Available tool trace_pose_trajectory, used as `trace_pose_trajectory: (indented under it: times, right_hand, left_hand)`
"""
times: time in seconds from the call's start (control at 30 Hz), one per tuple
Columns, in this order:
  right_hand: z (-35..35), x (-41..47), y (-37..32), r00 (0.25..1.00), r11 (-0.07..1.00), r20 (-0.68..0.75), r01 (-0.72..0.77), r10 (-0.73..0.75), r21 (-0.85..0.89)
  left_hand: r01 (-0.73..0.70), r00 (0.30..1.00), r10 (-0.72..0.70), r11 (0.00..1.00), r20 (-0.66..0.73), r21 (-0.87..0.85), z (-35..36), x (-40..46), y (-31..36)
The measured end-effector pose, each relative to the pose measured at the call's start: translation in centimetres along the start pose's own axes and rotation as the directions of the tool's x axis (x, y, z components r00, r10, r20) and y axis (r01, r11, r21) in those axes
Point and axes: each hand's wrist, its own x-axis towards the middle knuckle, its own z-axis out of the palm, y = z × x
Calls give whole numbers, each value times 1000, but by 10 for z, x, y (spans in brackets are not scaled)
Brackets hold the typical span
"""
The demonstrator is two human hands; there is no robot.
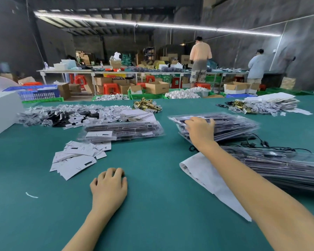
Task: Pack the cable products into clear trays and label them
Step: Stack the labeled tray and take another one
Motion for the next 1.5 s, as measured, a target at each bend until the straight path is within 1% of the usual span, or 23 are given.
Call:
trace_pose_trajectory:
  times: [0.2,0.3,0.37,0.43,0.47,0.5,0.53,0.57,0.6,0.63,0.73,0.8,0.83,0.9,0.97,1.0,1.07,1.1,1.17,1.27,1.33,1.43,1.5]
  right_hand:
    - [-43,-27,-37,892,908,-301,393,-338,145]
    - [-55,-53,-67,839,854,-332,498,-431,150]
    - [-58,-74,-85,777,808,-406,572,-481,137]
    - [-58,-94,-102,689,746,-476,659,-547,95]
    - [-56,-105,-109,657,718,-486,691,-576,83]
    - [-54,-115,-116,636,691,-484,718,-600,87]
    - [-50,-125,-120,619,665,-480,741,-621,96]
    - [-44,-134,-124,609,642,-472,759,-638,112]
    - [-40,-141,-126,611,629,-457,766,-647,134]
    - [-37,-147,-127,617,628,-447,764,-647,147]
    - [-33,-152,-128,595,609,-495,778,-633,157]
    - [-34,-150,-126,668,669,-508,711,-545,217]
    - [-35,-148,-124,749,754,-480,612,-456,239]
    - [-34,-142,-115,908,922,-364,304,-205,239]
    - [-34,-140,-102,991,976,-130,27,1,214]
    - [-30,-139,-94,999,974,24,-44,39,224]
    - [-16,-139,-79,964,951,265,-76,-7,300]
    - [-11,-140,-76,950,951,305,-27,-72,309]
    - [-5,-143,-77,953,931,226,114,-201,347]
    - [-5,-145,-92,967,828,75,169,-245,534]
    - [-9,-147,-101,985,691,92,36,-148,722]
    - [-29,-141,-109,948,241,313,-318,57,917]
    - [-42,-130,-109,871,-5,491,-491,13,871]
  left_hand:
    - [0,1000,1,1000,14,-27,-2,0,-1]
    - [25,999,-24,999,28,-40,-3,2,0]
    - [66,997,-72,959,-10,-276,-8,1,-2]
    - [131,985,-174,764,-6,-631,-16,0,-6]
    - [156,979,-200,583,45,-797,-21,0,-9]
    - [206,970,-191,316,150,-926,-26,2,-10]
    - [289,950,-124,-10,288,-957,-33,2,-12]
    - [369,918,-47,-259,393,-892,-37,3,-17]
    - [419,896,24,-381,444,-825,-41,3,-22]
    - [452,884,95,-427,458,-783,-45,4,-26]
    - [525,850,243,-461,467,-715,-49,5,-37]
    - [571,821,363,-517,441,-637,-53,3,-40]
    - [558,829,402,-553,389,-619,-54,2,-39]
    - [488,871,321,-648,371,-585,-57,4,-38]
    - [380,909,150,-683,389,-624,-55,7,-45]
    - [357,914,124,-700,387,-619,-56,7,-48]
    - [323,920,81,-711,383,-625,-58,9,-53]
    - [307,922,64,-719,381,-623,-58,9,-55]
    - [295,923,53,-732,380,-614,-56,11,-59]
    - [352,916,111,-682,385,-641,-53,10,-63]
    - [386,913,154,-631,378,-673,-53,9,-62]
    - [415,904,165,-551,393,-724,-56,6,-60]
    - [433,896,157,-518,415,-738,-57,7,-62]
